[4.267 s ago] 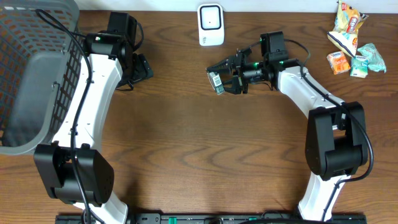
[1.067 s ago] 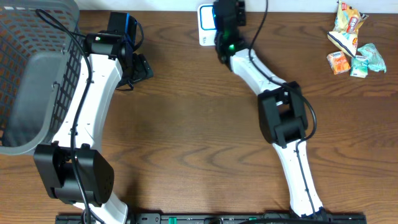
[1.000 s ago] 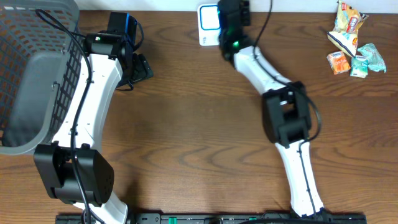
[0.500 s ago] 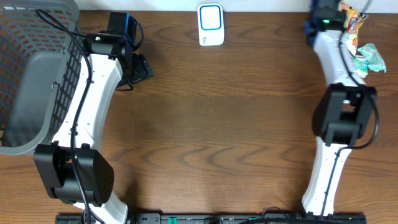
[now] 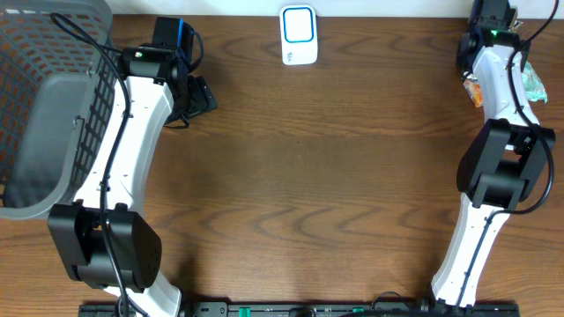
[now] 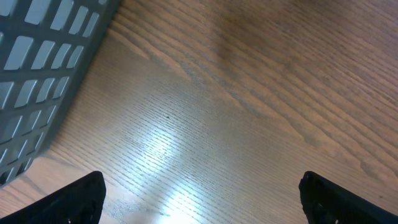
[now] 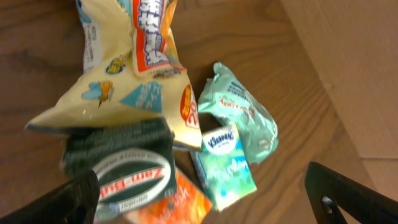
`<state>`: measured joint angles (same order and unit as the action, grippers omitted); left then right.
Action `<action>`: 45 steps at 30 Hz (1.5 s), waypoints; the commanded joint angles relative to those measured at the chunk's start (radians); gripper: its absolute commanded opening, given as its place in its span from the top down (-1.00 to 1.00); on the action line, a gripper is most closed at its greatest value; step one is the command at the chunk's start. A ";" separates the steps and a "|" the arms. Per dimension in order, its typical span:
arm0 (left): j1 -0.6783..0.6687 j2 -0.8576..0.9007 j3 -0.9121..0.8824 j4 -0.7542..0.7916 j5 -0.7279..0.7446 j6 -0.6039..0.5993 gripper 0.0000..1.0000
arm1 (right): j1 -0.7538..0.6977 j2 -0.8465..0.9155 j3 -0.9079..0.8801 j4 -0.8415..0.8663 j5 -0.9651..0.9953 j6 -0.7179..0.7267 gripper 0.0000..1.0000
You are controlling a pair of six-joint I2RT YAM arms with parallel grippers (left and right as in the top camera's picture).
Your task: Scan the item barcode
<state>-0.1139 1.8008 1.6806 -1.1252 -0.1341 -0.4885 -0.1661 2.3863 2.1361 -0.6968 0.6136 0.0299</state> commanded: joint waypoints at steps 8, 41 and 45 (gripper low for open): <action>0.003 -0.005 0.003 -0.003 -0.013 0.017 -0.96 | 0.099 -0.446 0.009 -0.402 -0.503 0.235 -0.99; 0.003 -0.005 0.003 -0.003 -0.013 0.017 -0.96 | 0.451 -1.234 -0.610 -0.486 -0.417 0.355 -0.98; 0.003 -0.005 0.003 -0.003 -0.013 0.017 -0.96 | 0.451 -1.397 -0.803 -0.404 -0.418 0.355 -0.99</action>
<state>-0.1139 1.8008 1.6806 -1.1252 -0.1345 -0.4885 0.2802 1.0912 1.4578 -1.1343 0.1818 0.3748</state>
